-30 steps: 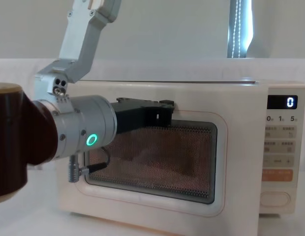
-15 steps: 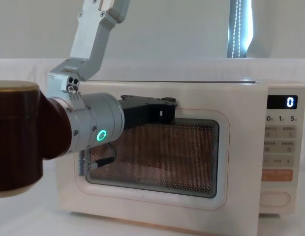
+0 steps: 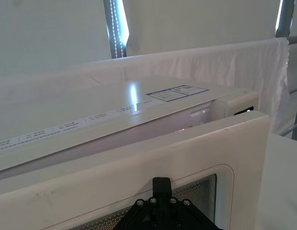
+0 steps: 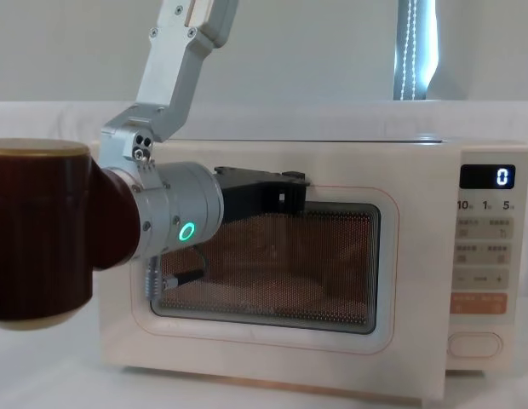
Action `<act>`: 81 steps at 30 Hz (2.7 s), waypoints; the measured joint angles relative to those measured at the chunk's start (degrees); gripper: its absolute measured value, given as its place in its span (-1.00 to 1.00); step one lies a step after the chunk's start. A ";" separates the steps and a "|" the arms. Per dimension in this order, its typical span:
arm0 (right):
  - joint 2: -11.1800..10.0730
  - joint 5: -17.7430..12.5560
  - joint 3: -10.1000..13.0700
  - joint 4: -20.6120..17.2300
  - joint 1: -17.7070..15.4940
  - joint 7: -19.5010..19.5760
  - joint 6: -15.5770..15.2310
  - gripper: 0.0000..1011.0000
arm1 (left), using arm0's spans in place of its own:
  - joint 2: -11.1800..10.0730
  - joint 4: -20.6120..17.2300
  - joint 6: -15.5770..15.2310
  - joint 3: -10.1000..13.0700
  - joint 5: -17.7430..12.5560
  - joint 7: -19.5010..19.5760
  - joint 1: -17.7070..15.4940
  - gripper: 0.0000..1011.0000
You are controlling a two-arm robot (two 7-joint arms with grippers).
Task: Press the button to open the microwave door with one hand; close the microwave door with the other hand.
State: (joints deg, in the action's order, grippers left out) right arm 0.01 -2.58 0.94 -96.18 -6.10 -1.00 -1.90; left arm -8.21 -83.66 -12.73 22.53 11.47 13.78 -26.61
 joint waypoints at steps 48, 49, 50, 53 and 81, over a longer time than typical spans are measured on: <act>0.00 0.00 0.00 0.00 0.00 0.00 0.00 0.98 | 3.08 6.08 0.60 -1.89 -3.11 -0.32 -3.80 -1.00; 0.00 0.00 0.00 0.00 0.00 0.00 0.00 0.98 | 3.14 6.26 0.63 -1.89 -3.16 -0.31 -3.93 -1.00; 0.00 0.00 0.01 0.00 0.00 0.00 0.00 0.98 | 3.24 6.54 0.68 -1.89 -3.21 -0.26 -4.12 -1.00; 0.00 0.00 0.01 0.00 0.00 0.00 0.00 0.98 | 3.40 6.95 0.73 -1.87 -3.32 -0.17 -4.45 -1.00; 0.00 0.00 0.00 0.00 0.00 0.00 0.00 0.98 | 4.33 7.59 0.53 -1.99 -3.72 -0.35 -4.79 -1.00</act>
State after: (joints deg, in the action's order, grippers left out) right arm 0.01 -2.58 0.95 -96.18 -6.10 -1.00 -1.89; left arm -3.87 -76.07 -12.20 20.54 7.75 13.43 -31.40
